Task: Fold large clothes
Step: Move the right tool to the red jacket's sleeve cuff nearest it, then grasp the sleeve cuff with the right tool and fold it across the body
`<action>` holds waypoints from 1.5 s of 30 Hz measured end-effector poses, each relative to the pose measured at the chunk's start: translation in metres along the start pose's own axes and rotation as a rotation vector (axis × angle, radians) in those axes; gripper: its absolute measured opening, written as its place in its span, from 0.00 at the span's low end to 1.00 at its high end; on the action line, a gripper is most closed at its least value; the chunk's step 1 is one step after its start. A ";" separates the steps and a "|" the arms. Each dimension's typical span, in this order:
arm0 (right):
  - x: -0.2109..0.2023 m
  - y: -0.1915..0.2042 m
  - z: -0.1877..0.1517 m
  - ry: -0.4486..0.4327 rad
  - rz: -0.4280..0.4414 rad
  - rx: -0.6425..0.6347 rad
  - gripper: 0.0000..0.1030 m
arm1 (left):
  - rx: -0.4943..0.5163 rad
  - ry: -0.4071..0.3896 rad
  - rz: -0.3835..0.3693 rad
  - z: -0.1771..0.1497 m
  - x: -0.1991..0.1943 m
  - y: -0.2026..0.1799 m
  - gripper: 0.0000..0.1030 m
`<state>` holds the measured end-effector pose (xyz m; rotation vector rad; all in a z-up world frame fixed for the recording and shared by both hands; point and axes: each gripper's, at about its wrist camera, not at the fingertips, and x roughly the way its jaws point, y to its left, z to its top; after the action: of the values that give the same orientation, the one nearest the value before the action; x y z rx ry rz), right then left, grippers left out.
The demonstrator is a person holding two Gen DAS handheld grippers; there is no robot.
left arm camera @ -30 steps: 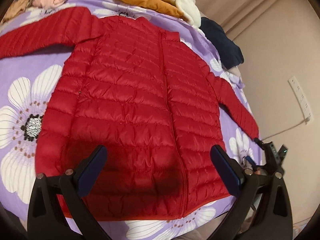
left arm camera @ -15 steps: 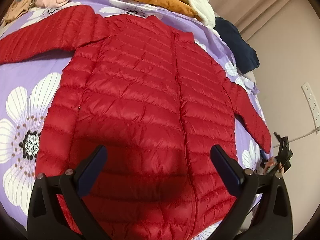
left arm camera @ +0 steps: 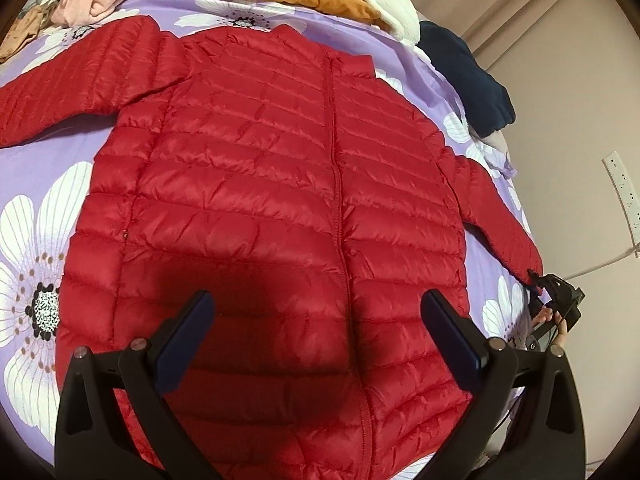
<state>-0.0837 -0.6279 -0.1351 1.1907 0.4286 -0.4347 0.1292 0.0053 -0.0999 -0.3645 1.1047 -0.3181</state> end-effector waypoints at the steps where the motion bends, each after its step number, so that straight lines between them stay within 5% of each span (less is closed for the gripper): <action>1: -0.007 0.010 -0.001 -0.015 0.002 -0.053 0.10 | -0.005 0.006 -0.010 0.002 0.001 0.000 1.00; 9: -0.041 0.130 -0.029 -0.059 0.132 -0.471 0.09 | -0.023 -0.001 -0.048 0.019 0.003 -0.006 1.00; 18: -0.022 0.232 -0.142 0.065 0.256 -0.882 0.09 | -0.102 -0.059 -0.234 0.063 -0.011 0.002 1.00; 26: 0.019 0.251 -0.262 0.205 0.266 -1.205 0.09 | -0.191 -0.028 -0.391 0.094 0.008 0.015 1.00; 33: 0.038 0.243 -0.320 0.332 0.229 -1.338 0.09 | -0.329 0.054 -0.566 0.103 0.051 0.024 1.00; 37: 0.038 0.244 -0.336 0.346 0.245 -1.373 0.09 | -0.371 0.075 -0.531 0.109 0.071 0.027 0.97; 39: 0.034 0.246 -0.337 0.357 0.270 -1.369 0.09 | -0.395 0.060 -0.516 0.112 0.075 0.032 0.84; 41: 0.032 0.246 -0.337 0.353 0.268 -1.386 0.09 | -0.395 0.041 -0.496 0.119 0.076 0.033 0.38; 43: 0.038 0.250 -0.353 0.345 0.256 -1.391 0.09 | -0.347 0.021 -0.437 0.130 0.075 0.030 0.12; 45: 0.040 0.251 -0.348 0.374 0.265 -1.349 0.11 | -0.288 -0.022 -0.385 0.143 0.069 0.026 0.13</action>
<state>0.0532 -0.2252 -0.0675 -0.0189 0.7025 0.3296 0.2893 0.0176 -0.1095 -0.8397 1.0569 -0.4943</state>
